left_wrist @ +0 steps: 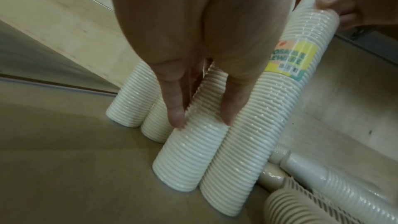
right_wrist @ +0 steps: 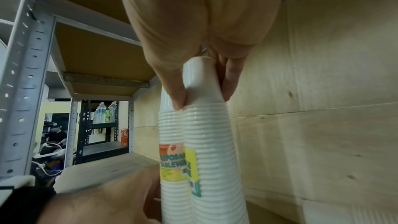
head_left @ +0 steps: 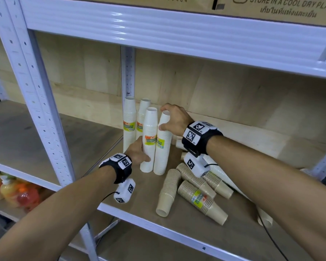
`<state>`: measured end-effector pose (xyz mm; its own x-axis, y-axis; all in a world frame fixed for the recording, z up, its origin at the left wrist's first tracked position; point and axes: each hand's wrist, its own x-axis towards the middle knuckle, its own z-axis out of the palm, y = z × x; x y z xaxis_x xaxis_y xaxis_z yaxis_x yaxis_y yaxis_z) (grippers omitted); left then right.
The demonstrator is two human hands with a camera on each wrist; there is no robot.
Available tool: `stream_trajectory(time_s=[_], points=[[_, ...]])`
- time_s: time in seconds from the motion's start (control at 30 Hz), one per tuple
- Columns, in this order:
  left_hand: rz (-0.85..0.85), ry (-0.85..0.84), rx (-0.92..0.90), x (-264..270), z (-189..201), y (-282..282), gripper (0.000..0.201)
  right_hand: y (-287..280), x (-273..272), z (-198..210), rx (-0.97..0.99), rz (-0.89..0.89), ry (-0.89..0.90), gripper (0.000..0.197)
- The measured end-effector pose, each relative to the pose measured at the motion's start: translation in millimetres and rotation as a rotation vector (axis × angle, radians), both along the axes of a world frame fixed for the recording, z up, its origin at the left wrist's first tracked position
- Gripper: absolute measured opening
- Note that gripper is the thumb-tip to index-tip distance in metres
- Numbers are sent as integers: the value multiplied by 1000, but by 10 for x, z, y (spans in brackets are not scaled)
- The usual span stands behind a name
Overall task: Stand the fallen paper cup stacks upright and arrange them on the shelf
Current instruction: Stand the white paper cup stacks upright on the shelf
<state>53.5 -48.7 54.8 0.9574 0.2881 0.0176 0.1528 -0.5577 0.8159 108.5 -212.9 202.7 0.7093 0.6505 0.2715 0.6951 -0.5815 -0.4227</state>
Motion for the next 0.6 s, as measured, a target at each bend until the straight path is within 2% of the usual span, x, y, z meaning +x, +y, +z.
stream_trajectory(time_s=[0.13,0.3,0.4,0.5,0.6], points=[[-20,-15,-15,15,108,21,68,-10,52,-4,15,-34,-5,57],[-60,-112,-34,39,508,25,58,-24,85,52,21,-71,-3,49],[-28,-168,-57,54,803,30,57,-18,100,98,10,-98,-18,50],[-4,-263,-87,73,1075,6,42,-26,97,138,-7,-126,-22,47],[44,-334,-43,95,1265,-20,37,-21,97,138,-13,-142,-21,42]])
